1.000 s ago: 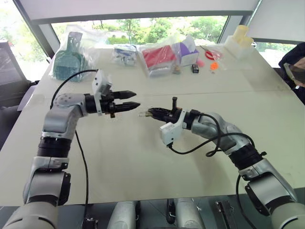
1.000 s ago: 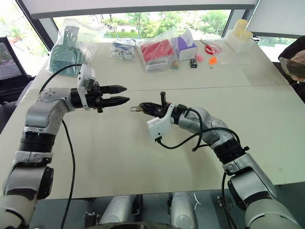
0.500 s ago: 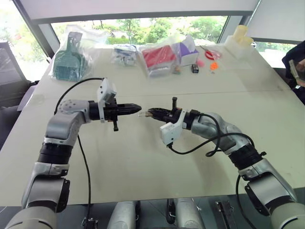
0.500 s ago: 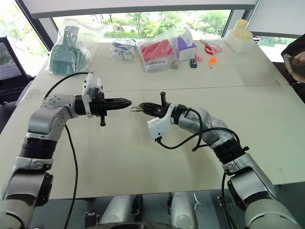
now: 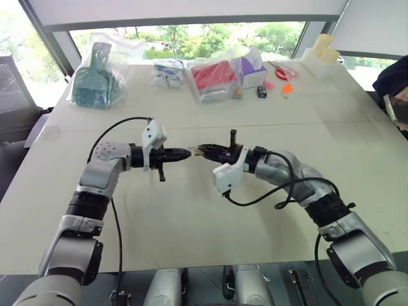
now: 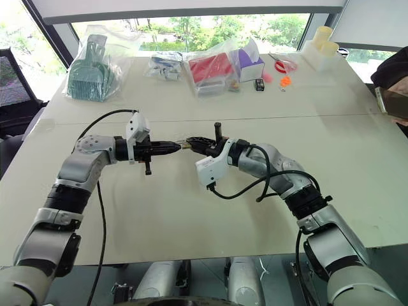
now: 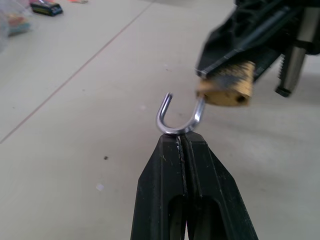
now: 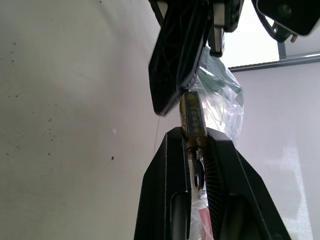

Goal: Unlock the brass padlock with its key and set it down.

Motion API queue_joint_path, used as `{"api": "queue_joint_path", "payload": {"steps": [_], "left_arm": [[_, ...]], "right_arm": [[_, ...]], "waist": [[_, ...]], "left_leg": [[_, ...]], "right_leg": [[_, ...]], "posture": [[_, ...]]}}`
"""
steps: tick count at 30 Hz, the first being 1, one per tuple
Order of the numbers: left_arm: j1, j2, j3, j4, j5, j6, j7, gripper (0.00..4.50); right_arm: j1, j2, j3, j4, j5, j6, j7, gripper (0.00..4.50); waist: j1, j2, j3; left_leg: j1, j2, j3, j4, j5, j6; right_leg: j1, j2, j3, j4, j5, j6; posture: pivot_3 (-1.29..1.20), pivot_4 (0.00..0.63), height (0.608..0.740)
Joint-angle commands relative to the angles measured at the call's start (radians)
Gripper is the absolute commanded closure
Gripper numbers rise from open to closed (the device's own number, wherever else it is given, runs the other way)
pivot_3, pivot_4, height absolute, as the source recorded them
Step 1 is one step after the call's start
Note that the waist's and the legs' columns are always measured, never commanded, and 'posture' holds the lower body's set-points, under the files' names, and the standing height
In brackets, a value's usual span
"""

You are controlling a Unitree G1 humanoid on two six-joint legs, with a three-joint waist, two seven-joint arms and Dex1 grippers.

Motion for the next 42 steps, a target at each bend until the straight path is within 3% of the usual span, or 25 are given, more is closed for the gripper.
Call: {"api": "queue_joint_path", "payload": {"steps": [1,8,14,21,30,33,36,42], "left_arm": [[-0.030,0.000,0.042,-0.010,-0.028,0.000,0.002,4.47],[0.006,0.050,0.038,-0.025,-0.007,0.003,-0.030,4.47],[0.080,0.132,0.046,-0.067,0.011,-0.007,-0.024,4.47],[0.169,0.152,0.063,-0.222,-0.013,0.048,0.021,4.47],[0.250,0.157,0.091,-0.359,-0.037,0.111,0.077,4.50],[0.263,0.164,0.097,-0.396,-0.049,0.130,0.083,4.50],[0.270,0.168,0.101,-0.427,-0.068,0.151,0.083,4.50],[0.274,0.187,0.109,-0.444,-0.073,0.159,0.088,4.50]], "right_arm": [[-0.010,0.007,-0.017,-0.038,0.020,0.000,0.002,4.50],[-0.005,0.005,-0.016,-0.012,0.020,0.013,0.015,4.50],[-0.048,0.014,0.004,0.174,-0.030,0.010,-0.042,4.50],[-0.115,0.043,0.061,0.376,-0.095,-0.036,-0.123,4.50],[-0.091,-0.004,0.077,0.332,-0.093,-0.098,-0.104,0.02],[-0.040,-0.074,0.045,0.235,-0.036,-0.095,-0.030,0.02],[0.030,-0.126,-0.027,0.114,0.155,0.033,0.146,0.02],[0.129,-0.123,-0.183,-0.197,0.606,0.652,0.483,0.02]], "waist": [[-0.001,0.000,0.000],[-0.001,0.000,0.000],[-0.001,0.000,0.000],[-0.003,0.000,0.000],[-0.002,0.000,0.000],[0.003,0.000,0.000],[0.004,0.000,0.000],[-0.002,0.000,0.000]], "left_leg": [[0.000,0.000,0.000,0.000,0.000,0.000],[0.000,0.000,0.000,0.000,0.000,0.000],[0.000,0.000,0.000,0.000,0.000,0.000],[0.000,0.000,0.000,0.000,0.000,0.000],[0.001,0.000,0.000,0.000,0.000,0.000],[0.001,0.000,0.000,0.000,0.000,0.000],[0.001,0.000,0.000,0.000,0.000,0.000],[0.002,0.001,0.000,0.000,0.000,0.000]], "right_leg": [[0.000,0.000,0.000,0.000,0.000,0.000],[0.000,0.000,0.000,0.000,0.000,0.000],[0.000,0.000,0.000,0.000,0.000,0.000],[0.000,0.000,0.000,0.000,0.000,0.000],[0.000,0.000,0.001,0.000,0.000,0.000],[0.000,0.000,0.001,0.000,0.000,0.000],[0.001,-0.001,0.001,-0.001,0.000,0.000],[0.002,0.000,0.000,0.000,0.000,0.000]], "posture": [[0.00,0.150,0.740],[0.00,0.150,0.740],[0.00,0.150,0.740],[0.00,0.150,0.740],[0.00,0.150,0.740],[0.00,0.150,0.740],[0.00,0.150,0.740],[0.00,0.150,0.740]]}}
